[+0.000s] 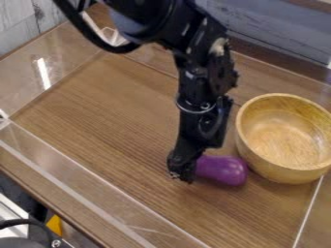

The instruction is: Put the purple eggplant in the brown bowl

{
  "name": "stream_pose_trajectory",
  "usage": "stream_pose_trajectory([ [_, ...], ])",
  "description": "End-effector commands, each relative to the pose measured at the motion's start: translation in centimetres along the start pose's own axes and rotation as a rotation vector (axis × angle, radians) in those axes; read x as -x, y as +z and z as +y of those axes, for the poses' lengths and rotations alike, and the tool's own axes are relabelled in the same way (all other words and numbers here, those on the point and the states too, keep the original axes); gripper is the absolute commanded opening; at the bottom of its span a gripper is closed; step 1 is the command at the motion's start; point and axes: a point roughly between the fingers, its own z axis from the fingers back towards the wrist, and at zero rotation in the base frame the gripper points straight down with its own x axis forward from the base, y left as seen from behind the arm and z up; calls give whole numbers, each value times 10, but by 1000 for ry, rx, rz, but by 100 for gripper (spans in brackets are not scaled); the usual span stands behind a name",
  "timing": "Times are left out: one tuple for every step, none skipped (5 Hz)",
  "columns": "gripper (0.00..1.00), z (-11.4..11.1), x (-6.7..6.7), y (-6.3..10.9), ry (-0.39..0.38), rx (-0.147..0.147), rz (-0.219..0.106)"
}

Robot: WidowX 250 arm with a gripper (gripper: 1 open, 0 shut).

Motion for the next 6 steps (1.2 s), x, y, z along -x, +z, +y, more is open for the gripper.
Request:
stream_pose_trajectory([
  [100,8,-9,5,-31,-39,-3],
  [100,8,-13,-4,32,-41,21],
  [0,10,-17,-9,91,-54,46],
  [100,8,-21,-11,170,-59,65],
  [100,5,-24,-12,252,-64,80],
  [100,3,-22,-12,302,-63,85],
])
